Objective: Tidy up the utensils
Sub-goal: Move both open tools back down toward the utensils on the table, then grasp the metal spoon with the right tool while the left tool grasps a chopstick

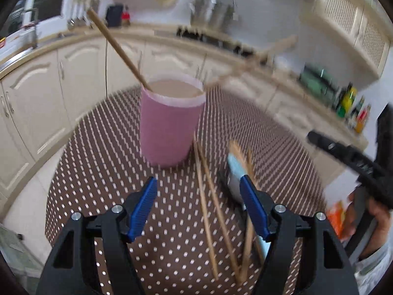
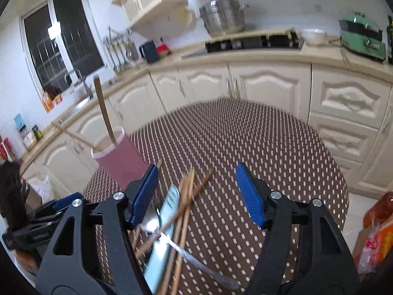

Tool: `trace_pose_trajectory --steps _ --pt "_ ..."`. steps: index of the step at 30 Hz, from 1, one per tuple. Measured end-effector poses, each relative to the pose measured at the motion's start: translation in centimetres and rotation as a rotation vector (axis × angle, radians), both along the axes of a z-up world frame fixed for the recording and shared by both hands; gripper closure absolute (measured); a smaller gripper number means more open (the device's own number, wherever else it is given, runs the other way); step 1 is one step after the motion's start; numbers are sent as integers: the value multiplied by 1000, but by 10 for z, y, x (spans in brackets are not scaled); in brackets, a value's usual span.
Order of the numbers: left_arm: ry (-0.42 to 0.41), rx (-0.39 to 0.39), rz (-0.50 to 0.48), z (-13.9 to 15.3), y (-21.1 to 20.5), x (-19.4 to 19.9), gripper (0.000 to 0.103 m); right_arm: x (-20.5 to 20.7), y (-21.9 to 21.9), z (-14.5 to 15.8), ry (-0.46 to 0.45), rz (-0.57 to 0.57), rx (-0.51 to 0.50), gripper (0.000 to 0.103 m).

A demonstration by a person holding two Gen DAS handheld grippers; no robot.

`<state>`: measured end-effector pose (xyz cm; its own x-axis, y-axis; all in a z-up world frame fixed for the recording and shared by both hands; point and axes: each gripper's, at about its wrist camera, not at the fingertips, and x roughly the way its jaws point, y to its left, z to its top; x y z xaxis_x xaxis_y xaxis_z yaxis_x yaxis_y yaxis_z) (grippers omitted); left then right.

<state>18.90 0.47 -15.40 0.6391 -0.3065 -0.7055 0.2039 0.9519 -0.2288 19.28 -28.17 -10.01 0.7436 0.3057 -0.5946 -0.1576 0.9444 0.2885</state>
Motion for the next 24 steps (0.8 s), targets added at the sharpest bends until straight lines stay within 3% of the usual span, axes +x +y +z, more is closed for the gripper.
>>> trace_pose_trajectory --steps 3,7,10,14,18,22,24 --pt "111 125 -31 -23 -14 13 35 0 0 -13 63 54 -53 37" --pt "174 219 -38 -41 -27 23 35 -3 8 -29 131 152 -142 37" --pt "185 279 -37 -48 -36 26 35 -9 25 -38 162 237 -245 38" --pt "184 291 -30 -49 -39 29 35 -13 46 -48 180 331 -311 40" --pt "190 299 -32 -49 -41 32 35 -3 61 -55 223 381 -334 68" --pt "198 302 -30 -51 -46 37 35 10 67 -62 259 414 -341 72" --pt "203 298 -28 -50 -44 39 35 12 67 -63 266 421 -318 85"
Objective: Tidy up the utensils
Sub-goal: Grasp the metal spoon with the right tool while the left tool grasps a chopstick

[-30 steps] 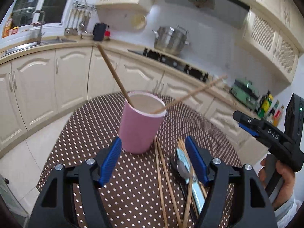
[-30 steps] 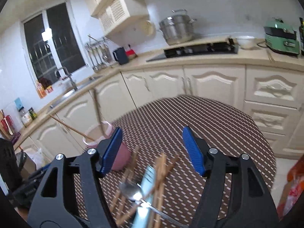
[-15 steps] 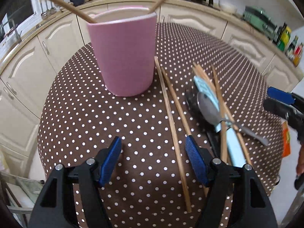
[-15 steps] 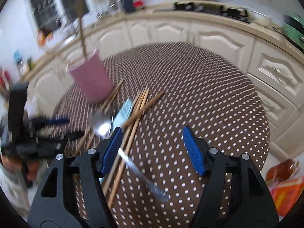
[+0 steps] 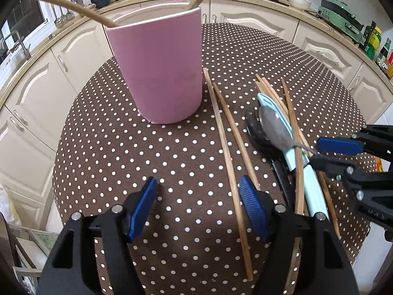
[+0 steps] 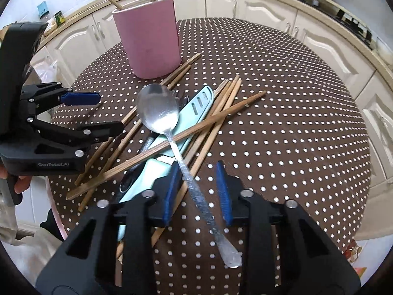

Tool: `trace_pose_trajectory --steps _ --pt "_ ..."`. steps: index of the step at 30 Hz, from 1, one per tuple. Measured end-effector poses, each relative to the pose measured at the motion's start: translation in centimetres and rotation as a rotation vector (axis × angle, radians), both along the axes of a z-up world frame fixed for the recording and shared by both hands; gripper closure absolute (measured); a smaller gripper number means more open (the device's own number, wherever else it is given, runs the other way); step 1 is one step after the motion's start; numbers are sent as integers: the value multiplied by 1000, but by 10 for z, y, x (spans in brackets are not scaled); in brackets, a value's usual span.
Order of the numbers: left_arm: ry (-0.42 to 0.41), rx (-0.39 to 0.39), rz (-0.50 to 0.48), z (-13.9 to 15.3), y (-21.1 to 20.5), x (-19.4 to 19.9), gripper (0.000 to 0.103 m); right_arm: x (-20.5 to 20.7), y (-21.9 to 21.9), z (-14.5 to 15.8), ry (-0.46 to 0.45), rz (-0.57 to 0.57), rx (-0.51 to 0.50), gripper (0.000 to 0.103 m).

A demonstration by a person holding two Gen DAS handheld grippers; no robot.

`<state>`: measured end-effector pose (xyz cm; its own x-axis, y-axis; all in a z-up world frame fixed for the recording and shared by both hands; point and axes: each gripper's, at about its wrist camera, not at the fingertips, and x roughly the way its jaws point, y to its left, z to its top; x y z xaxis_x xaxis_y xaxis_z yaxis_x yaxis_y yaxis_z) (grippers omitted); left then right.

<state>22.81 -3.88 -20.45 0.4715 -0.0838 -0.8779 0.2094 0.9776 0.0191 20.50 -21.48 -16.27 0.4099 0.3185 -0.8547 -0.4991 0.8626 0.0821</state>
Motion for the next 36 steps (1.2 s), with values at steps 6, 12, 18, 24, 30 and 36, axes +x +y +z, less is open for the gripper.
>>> trace_pose_trajectory --steps 6,12,18,24,30,36 --pt "0 8 2 -1 1 8 35 5 -8 2 -6 -25 9 96" --pt "8 51 4 -2 -12 28 35 7 -33 4 -5 -86 6 96" --pt "33 48 33 -4 -17 49 35 10 -53 5 12 -137 -16 96" --pt "25 3 37 -3 -22 61 62 24 -50 1 71 -137 -58 96" --pt "31 -17 39 -1 -27 58 97 46 -37 2 118 -133 -119 96" --pt "42 -57 33 2 -17 31 98 70 -24 -2 180 -121 -173 96"
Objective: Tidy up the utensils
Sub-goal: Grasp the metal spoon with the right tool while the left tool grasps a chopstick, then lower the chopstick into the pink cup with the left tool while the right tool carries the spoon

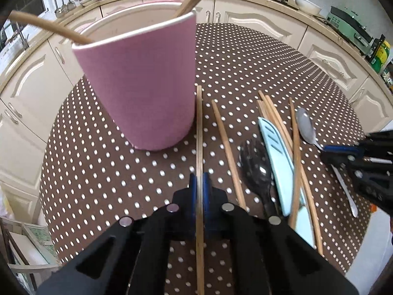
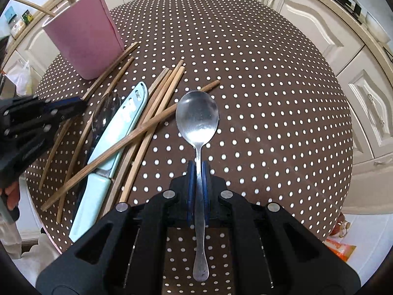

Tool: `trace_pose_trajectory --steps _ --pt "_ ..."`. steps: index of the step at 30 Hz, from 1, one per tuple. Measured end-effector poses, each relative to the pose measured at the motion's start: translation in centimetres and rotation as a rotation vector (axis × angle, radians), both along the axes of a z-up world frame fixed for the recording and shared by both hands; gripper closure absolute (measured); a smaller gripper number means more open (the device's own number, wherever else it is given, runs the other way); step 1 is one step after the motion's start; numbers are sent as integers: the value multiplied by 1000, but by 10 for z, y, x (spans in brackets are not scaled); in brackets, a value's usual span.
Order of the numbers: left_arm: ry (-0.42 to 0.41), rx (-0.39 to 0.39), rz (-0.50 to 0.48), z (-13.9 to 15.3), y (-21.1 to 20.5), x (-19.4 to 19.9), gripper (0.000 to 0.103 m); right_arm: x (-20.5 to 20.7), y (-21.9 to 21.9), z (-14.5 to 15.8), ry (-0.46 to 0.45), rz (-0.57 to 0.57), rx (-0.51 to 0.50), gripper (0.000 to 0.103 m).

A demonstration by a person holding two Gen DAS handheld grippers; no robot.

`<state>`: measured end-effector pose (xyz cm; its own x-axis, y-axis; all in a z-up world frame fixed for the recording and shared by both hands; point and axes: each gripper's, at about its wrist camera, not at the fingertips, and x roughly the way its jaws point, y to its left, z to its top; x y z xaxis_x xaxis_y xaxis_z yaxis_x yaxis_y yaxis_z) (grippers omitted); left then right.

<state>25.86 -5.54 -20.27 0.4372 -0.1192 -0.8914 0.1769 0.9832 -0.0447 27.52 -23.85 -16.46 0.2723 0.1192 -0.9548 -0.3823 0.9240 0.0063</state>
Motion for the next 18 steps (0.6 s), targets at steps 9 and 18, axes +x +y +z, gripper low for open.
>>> trace_pose_trajectory --steps 9,18 --pt "-80 -79 -42 13 13 -32 98 -2 -16 8 -71 -73 99 99" --pt "-247 -208 -136 46 23 -86 98 -49 -35 70 -317 -115 339 99"
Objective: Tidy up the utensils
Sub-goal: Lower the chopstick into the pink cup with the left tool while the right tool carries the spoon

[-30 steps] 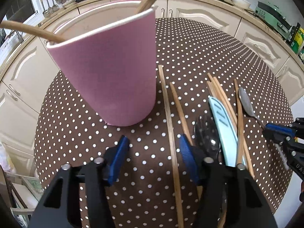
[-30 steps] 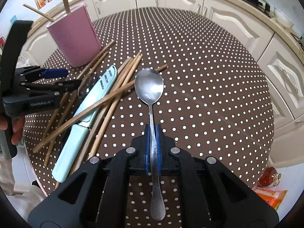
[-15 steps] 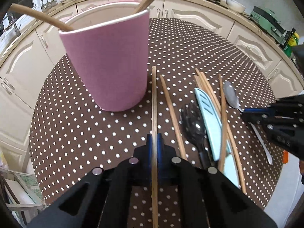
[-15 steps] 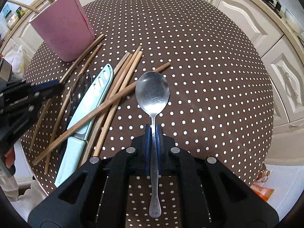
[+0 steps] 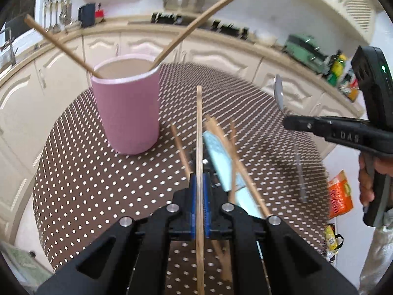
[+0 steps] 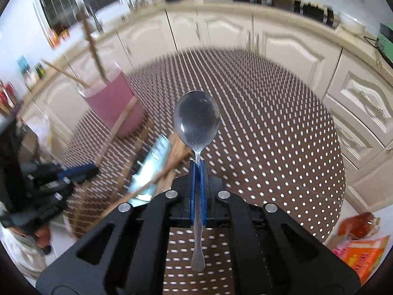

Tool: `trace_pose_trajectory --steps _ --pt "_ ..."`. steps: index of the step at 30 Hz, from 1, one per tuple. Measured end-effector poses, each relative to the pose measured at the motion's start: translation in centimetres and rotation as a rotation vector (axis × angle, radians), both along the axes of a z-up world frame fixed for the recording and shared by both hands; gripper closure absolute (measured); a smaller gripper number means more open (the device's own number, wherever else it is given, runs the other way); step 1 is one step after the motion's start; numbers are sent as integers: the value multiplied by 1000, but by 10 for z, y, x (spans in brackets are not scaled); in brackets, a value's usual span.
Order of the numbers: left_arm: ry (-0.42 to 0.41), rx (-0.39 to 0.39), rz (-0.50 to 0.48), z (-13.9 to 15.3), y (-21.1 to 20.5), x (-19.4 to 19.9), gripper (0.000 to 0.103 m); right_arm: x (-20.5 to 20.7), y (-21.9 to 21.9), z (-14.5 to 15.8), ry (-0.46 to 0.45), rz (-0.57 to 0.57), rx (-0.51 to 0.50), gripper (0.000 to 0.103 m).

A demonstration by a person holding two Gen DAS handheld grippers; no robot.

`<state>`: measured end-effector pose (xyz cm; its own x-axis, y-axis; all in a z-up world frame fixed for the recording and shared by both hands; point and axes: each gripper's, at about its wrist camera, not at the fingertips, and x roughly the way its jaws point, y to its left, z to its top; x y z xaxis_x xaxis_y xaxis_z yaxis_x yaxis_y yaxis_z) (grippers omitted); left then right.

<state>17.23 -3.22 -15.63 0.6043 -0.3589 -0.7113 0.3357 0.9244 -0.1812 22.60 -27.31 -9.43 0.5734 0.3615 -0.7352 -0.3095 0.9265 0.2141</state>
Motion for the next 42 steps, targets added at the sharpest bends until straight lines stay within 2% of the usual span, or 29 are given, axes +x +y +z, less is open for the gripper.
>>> trace_pose_trajectory --steps 7,9,13,18,27,32,42 --pt "-183 -117 -51 35 12 -34 98 -24 7 34 -132 26 113 99" --pt "-226 -144 -50 43 10 -34 98 -32 15 47 -174 37 131 99" --pt "-366 -177 5 60 16 -38 98 -42 30 72 -263 56 160 99" --pt "-500 -269 78 76 38 -40 98 -43 53 91 -344 86 183 99" --pt "-760 -282 262 121 54 -11 98 -9 91 106 -406 109 206 99" --pt "-825 -305 338 129 59 11 98 14 107 105 -418 121 231 99" --pt "-913 -264 466 117 56 53 98 49 118 95 -451 106 243 99"
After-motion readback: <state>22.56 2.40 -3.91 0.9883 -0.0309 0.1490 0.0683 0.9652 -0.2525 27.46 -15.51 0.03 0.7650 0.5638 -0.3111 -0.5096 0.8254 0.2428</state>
